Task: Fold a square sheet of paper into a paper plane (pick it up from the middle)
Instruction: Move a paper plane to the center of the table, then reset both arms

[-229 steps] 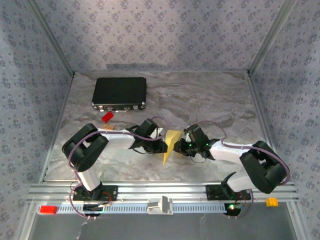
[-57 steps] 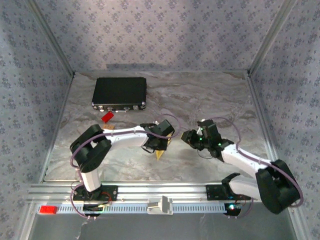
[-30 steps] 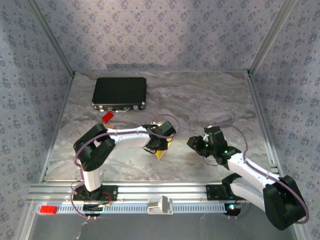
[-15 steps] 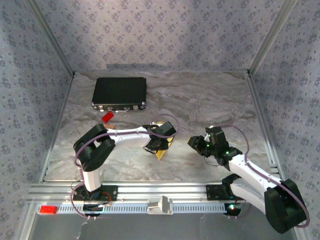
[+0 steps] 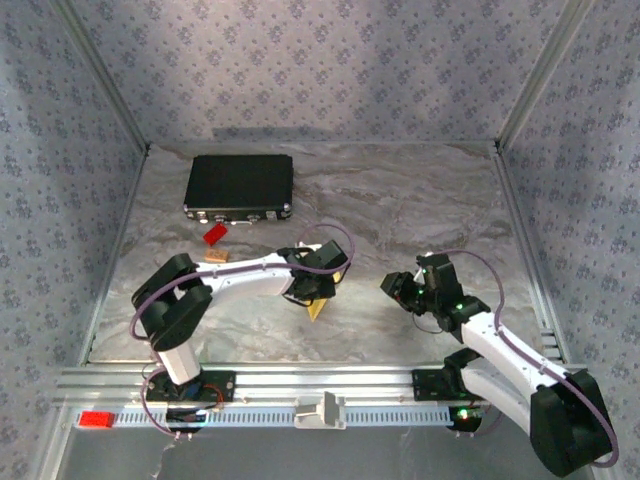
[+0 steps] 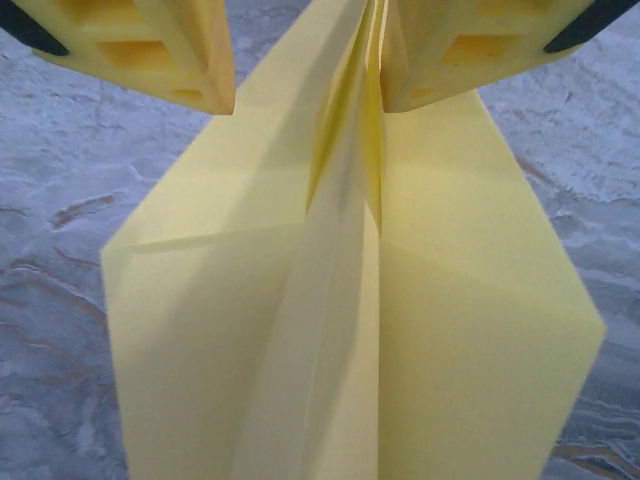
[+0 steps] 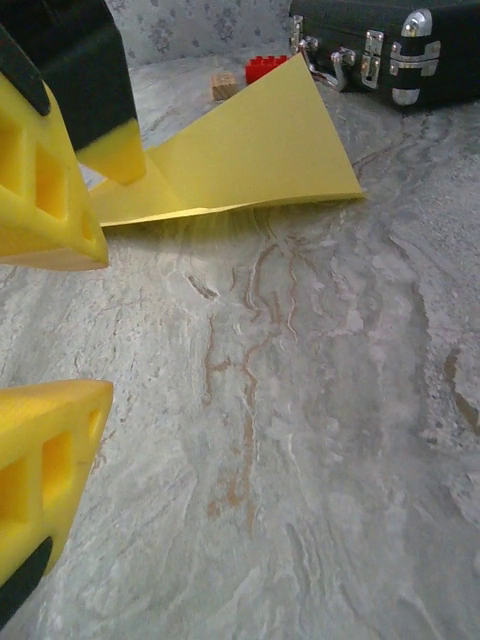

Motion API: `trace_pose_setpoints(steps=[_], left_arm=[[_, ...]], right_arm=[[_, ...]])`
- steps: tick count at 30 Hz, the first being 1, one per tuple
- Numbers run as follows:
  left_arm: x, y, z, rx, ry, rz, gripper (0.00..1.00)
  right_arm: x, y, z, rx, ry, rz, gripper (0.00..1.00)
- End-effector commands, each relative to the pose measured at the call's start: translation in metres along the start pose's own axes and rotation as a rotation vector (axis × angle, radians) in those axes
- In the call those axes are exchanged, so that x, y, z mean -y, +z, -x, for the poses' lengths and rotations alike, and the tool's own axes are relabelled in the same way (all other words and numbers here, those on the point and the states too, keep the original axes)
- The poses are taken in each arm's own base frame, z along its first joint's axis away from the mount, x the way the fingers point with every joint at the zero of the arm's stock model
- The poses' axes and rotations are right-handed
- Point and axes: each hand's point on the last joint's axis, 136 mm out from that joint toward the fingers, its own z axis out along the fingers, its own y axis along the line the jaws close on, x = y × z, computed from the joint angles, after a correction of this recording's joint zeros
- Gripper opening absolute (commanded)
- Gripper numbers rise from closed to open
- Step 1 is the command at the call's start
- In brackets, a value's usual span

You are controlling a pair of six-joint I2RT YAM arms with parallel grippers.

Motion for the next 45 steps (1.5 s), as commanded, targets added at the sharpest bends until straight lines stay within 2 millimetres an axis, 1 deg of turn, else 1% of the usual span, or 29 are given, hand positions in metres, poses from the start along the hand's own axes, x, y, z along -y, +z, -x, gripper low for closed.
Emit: trace_pose_setpoints(steps=[1,4,6,9,12,13,15,17,18,21,22,24,25,26,27,28,29,30,32,33,34,35,37,39,43,45], left_arm=[[0.0,-0.03,0.013,0.076,-0.02,-0.035,0.42],[-0.006,-0.052,0.025,0.16,-0.011,-0.058,0.44],[-0.018,-0.067,0.035,0.229,-0.008,-0.052,0.45],[-0.04,-0.083,0.047,0.303,-0.005,-0.049,0.46],[-0.068,-0.09,0.057,0.35,-0.019,-0.039,0.47],[-0.077,-0.092,0.059,0.359,-0.031,-0.039,0.47],[-0.095,-0.092,0.061,0.371,-0.053,-0.039,0.49],[-0.11,-0.091,0.065,0.379,-0.064,-0.056,0.51],[-0.117,-0.09,0.066,0.38,-0.07,-0.058,0.52],[-0.142,-0.094,0.073,0.406,-0.079,-0.03,0.56],[-0.152,-0.097,0.077,0.423,-0.083,-0.012,0.59],[-0.172,-0.101,0.084,0.458,-0.095,0.038,0.7],[-0.182,-0.105,0.088,0.485,-0.104,0.065,0.75],[-0.193,-0.108,0.093,0.507,-0.118,0.092,0.79],[-0.203,-0.111,0.096,0.529,-0.132,0.119,0.81],[-0.213,-0.114,0.1,0.551,-0.148,0.143,0.84],[-0.222,-0.116,0.104,0.574,-0.163,0.161,0.87],[-0.231,-0.118,0.108,0.593,-0.178,0.183,0.89],[-0.252,-0.12,0.114,0.624,-0.201,0.251,0.98],[-0.264,-0.122,0.116,0.638,-0.213,0.299,0.99],[-0.276,-0.124,0.118,0.654,-0.229,0.354,1.0],[-0.285,-0.125,0.121,0.663,-0.233,0.396,1.0],[-0.299,-0.125,0.123,0.677,-0.238,0.462,1.0],[-0.303,-0.12,0.126,0.677,-0.192,0.496,1.0],[-0.315,-0.122,0.135,0.686,-0.201,0.551,1.0],[-0.318,-0.123,0.14,0.695,-0.192,0.588,1.0]], right_arm=[[-0.01,-0.008,0.006,0.005,-0.034,0.011,0.35],[-0.017,-0.012,0.01,0.011,-0.053,0.021,0.36],[-0.018,-0.014,0.014,0.022,-0.065,0.011,0.36],[-0.016,-0.02,0.024,0.055,-0.092,-0.038,0.36],[-0.015,-0.032,0.039,0.11,-0.135,-0.097,0.39],[-0.016,-0.037,0.045,0.133,-0.153,-0.114,0.41],[-0.014,-0.046,0.057,0.182,-0.187,-0.17,0.51],[-0.008,-0.059,0.073,0.248,-0.225,-0.252,0.58],[-0.006,-0.064,0.08,0.281,-0.233,-0.281,0.59],[0.007,-0.083,0.104,0.397,-0.255,-0.42,0.62],[0.009,-0.09,0.113,0.437,-0.298,-0.465,0.62],[0.01,-0.1,0.126,0.499,-0.35,-0.524,0.64],[0.012,-0.106,0.134,0.541,-0.366,-0.554,0.69],[0.015,-0.108,0.141,0.581,-0.381,-0.585,0.82],[0.019,-0.109,0.146,0.612,-0.404,-0.611,0.85],[0.022,-0.108,0.154,0.646,-0.441,-0.636,0.89],[0.026,-0.104,0.16,0.661,-0.486,-0.661,0.91],[0.027,-0.102,0.164,0.667,-0.523,-0.68,0.91],[0.038,-0.093,0.173,0.666,-0.559,-0.731,0.93],[0.041,-0.086,0.177,0.659,-0.569,-0.734,0.94],[0.046,-0.08,0.181,0.606,-0.556,-0.74,0.96],[0.048,-0.074,0.189,0.593,-0.564,-0.744,0.96],[0.048,-0.058,0.198,0.57,-0.611,-0.738,0.96],[0.05,-0.043,0.206,0.575,-0.652,-0.723,0.96],[0.045,-0.021,0.217,0.595,-0.769,-0.659,0.96],[0.038,-0.007,0.22,0.583,-0.901,-0.6,0.95]])
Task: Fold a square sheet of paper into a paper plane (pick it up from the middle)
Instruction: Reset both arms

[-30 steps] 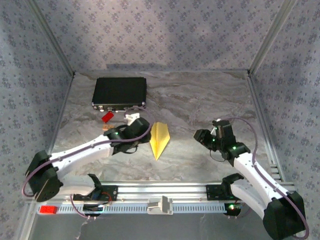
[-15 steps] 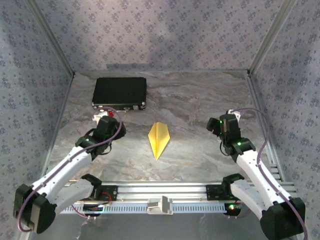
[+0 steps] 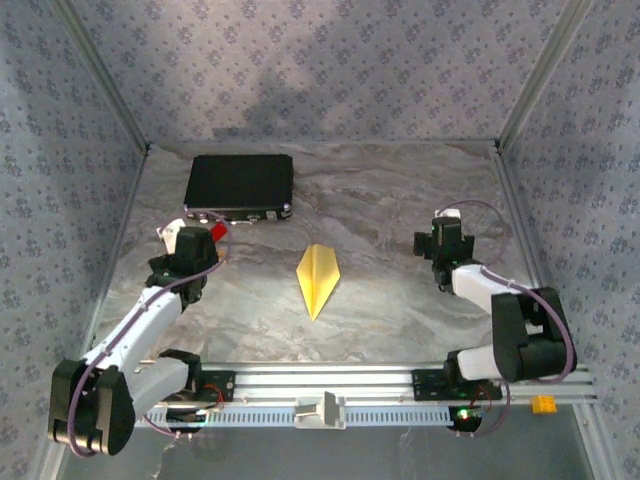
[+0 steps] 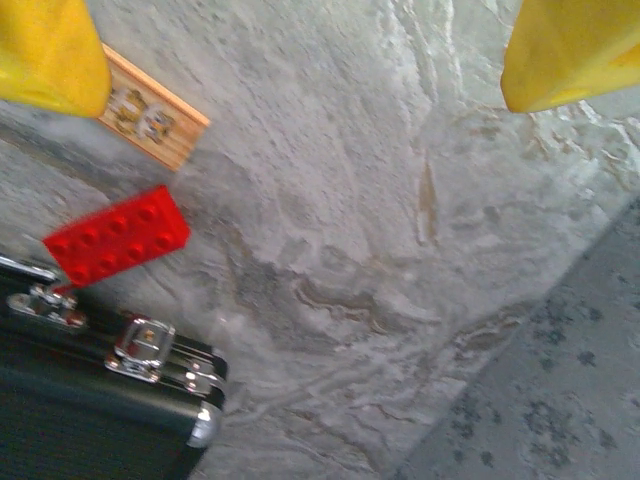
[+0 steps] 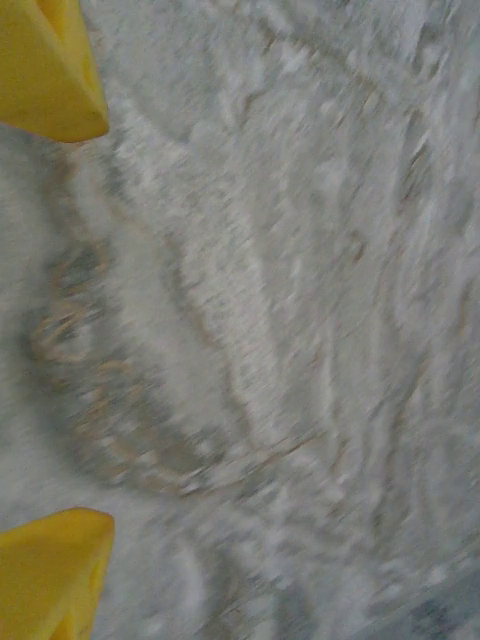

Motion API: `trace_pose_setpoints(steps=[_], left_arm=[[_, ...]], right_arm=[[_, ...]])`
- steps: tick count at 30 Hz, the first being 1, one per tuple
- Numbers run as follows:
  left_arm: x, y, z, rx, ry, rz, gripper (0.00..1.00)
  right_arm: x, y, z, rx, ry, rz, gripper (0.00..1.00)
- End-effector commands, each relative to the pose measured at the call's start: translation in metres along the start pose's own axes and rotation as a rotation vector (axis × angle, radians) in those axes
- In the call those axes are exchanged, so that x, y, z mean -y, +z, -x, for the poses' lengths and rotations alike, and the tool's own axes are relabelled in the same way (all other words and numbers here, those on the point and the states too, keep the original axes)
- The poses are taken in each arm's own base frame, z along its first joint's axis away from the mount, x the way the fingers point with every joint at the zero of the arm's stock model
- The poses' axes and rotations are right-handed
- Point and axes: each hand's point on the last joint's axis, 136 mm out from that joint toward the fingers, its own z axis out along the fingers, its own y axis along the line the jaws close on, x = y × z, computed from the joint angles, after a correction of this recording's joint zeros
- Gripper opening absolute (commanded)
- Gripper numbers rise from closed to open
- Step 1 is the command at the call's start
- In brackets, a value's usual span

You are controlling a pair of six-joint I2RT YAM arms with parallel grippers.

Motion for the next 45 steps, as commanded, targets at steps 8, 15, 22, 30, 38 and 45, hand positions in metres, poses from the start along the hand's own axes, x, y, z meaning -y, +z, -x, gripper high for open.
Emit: trace_pose_setpoints(steps=[8,15,22,30,38,45], left_arm=[[0.023,0.029,0.02,0.134,0.152,-0.013,1.0],[0.051,0.043,0.028,0.29,0.137,-0.204,1.0],[0.063,0.058,0.031,0.315,0.171,-0.347,1.0],[0.051,0.09,0.025,0.269,0.095,-0.299,1.0],[0.051,0.09,0.024,0.269,0.097,-0.301,1.0],[0.052,0.09,0.023,0.266,0.105,-0.302,1.0]], right_arm=[[0.004,0.01,0.022,0.293,0.043,0.178,0.96],[0.012,0.017,0.019,0.235,0.062,0.127,0.99],[0.011,0.017,0.02,0.241,0.059,0.127,0.99],[0.012,0.017,0.021,0.242,0.061,0.125,0.99],[0.012,0.017,0.019,0.238,0.062,0.128,0.99],[0.012,0.017,0.02,0.239,0.062,0.127,0.99]])
